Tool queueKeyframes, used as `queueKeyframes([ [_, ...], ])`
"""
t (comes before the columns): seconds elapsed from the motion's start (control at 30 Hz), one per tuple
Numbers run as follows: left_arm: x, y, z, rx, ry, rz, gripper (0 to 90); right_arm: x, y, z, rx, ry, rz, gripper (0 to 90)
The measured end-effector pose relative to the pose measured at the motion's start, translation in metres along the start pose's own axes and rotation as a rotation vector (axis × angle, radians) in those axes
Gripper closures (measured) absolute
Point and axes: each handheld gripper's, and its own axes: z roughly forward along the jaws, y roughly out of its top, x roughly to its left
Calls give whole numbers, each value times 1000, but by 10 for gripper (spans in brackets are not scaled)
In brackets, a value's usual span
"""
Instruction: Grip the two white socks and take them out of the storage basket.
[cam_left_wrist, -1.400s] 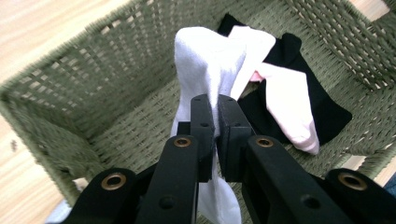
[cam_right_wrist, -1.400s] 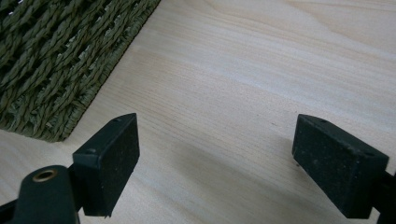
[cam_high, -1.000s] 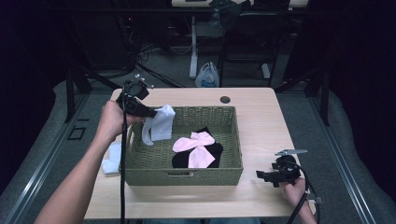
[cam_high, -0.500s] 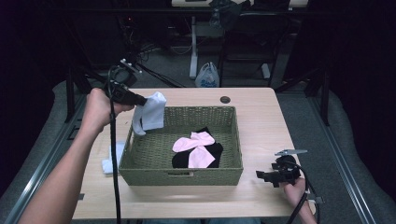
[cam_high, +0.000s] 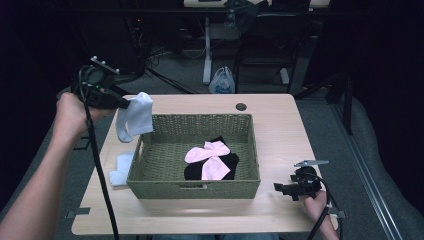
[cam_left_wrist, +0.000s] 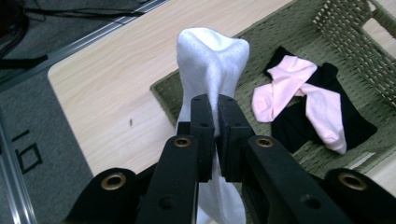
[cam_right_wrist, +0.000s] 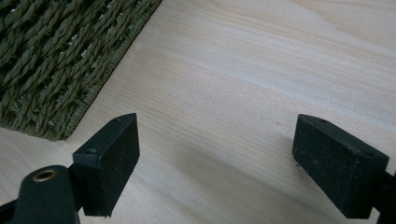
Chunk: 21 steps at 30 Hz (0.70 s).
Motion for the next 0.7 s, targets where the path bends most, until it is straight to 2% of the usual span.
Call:
queueKeyframes([
  [0.17, 16, -17, -8, 5, 34, -44, 865, 1, 0, 0, 9, 2, -3, 146],
  [0.43, 36, -51, -6, 33, 77, -116, 865, 2, -1, 0, 14, -15, -9, 147],
  [0.6, 43, -65, -1, 41, 81, -145, 865, 2, -1, -1, 12, -14, -10, 147],
  [0.7, 47, -78, 8, 51, 72, -163, 865, 5, -1, -2, 12, -17, -22, 147],
])
